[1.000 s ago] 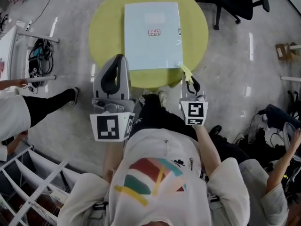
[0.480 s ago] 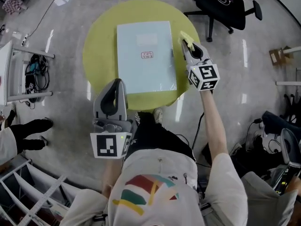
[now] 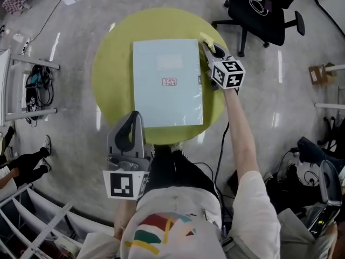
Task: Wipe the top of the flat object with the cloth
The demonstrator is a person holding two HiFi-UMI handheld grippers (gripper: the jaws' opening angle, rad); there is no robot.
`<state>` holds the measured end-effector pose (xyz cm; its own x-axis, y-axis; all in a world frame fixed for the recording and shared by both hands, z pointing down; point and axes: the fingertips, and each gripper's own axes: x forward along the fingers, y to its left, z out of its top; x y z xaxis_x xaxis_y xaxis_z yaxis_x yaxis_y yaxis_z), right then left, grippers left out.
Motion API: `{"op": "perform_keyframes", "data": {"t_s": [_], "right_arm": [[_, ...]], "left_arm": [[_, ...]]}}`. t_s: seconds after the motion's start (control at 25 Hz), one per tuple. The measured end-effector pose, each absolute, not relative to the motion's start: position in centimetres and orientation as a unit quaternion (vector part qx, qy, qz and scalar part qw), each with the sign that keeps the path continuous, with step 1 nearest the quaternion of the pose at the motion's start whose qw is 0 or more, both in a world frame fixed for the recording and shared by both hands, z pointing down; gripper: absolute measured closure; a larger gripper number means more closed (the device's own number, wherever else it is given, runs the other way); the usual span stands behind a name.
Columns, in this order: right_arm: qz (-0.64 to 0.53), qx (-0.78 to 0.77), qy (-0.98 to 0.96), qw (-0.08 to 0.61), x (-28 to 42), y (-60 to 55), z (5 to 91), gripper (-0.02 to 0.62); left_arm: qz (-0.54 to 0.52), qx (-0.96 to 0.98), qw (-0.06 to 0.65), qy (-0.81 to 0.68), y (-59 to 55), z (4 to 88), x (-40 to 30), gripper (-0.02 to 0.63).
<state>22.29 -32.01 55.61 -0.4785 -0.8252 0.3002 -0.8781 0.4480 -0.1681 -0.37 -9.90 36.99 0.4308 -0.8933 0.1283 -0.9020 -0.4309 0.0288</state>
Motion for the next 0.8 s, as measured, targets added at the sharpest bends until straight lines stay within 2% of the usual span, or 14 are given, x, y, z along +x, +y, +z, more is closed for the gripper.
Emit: {"op": "perform_keyframes", "data": {"t_s": [0.36,0.8], "right_arm": [[0.189,0.459,-0.864,0.079,21.1,-31.3,56.3,0.571],[0.202,0.400,-0.887,0.109,20.3,-22.9,57.0,0.569]], "left_arm": [[0.063,0.849,0.056,-0.521,-9.8,37.5,-0.3,0.589],[0.038,0.855,0.041,-0.516,-7.5,36.2,0.8,0.589]]}}
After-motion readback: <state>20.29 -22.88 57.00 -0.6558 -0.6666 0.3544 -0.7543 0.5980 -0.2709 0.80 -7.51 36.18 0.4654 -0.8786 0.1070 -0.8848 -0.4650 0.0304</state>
